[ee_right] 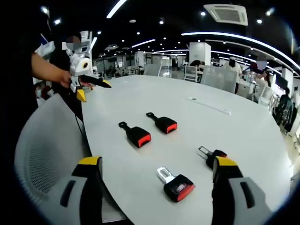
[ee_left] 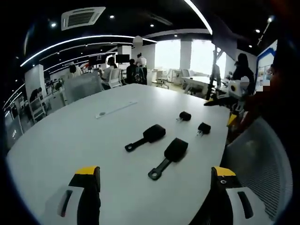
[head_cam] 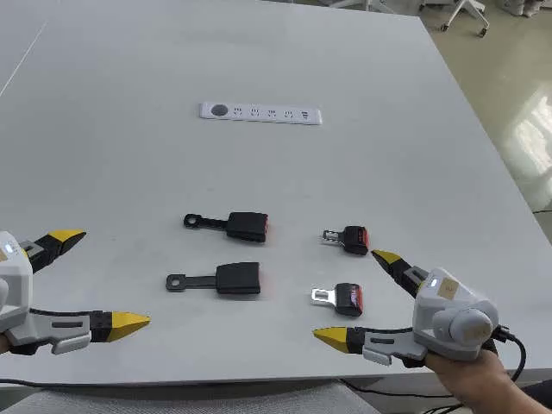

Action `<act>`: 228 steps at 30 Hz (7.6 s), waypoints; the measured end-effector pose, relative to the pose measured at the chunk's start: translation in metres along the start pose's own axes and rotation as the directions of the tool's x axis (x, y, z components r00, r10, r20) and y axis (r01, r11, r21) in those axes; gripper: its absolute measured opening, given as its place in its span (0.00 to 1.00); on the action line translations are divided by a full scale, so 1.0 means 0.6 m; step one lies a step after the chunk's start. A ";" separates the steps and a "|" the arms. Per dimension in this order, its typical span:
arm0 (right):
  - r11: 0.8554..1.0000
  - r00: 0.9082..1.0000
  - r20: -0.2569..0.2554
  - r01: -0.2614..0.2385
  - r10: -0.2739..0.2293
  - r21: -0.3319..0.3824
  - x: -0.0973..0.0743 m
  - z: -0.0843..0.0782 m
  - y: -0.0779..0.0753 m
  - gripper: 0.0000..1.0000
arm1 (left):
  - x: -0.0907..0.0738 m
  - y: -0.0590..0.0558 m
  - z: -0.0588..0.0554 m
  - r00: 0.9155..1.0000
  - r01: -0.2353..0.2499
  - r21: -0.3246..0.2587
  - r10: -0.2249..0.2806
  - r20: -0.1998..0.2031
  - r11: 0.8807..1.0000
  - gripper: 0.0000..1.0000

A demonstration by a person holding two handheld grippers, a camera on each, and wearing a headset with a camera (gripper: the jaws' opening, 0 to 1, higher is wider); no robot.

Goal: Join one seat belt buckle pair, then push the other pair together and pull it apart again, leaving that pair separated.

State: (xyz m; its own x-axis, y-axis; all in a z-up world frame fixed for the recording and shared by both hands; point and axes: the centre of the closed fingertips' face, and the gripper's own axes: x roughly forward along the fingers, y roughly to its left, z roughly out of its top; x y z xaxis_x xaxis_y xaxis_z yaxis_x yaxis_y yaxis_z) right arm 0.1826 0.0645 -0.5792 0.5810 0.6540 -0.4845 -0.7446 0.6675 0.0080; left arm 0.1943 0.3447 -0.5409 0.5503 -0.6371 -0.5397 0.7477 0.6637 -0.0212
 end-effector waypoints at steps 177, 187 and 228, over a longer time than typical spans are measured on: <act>0.904 0.887 -0.290 -0.407 0.359 -0.127 0.054 -0.144 -0.095 0.34 | 0.298 -0.078 -0.055 0.822 0.549 0.341 -0.419 -0.386 0.763 0.34; 0.911 0.898 -0.265 -0.393 0.352 -0.120 0.074 -0.132 -0.088 0.34 | 0.300 -0.079 -0.057 0.818 0.553 0.346 -0.416 -0.397 0.758 0.34; 0.903 0.896 -0.247 -0.409 0.369 -0.134 0.194 -0.066 -0.001 0.34 | 0.304 -0.082 -0.057 0.802 0.571 0.377 -0.398 -0.445 0.729 0.33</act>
State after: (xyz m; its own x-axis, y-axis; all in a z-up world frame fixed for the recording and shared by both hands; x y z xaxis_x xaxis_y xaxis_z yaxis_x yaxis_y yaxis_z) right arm 0.2376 0.1262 -0.6700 0.1642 0.7444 -0.6472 -0.9538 0.2871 0.0882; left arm 0.2451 0.2090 -0.6670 -0.0217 -0.6007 -0.7992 0.9996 -0.0274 -0.0065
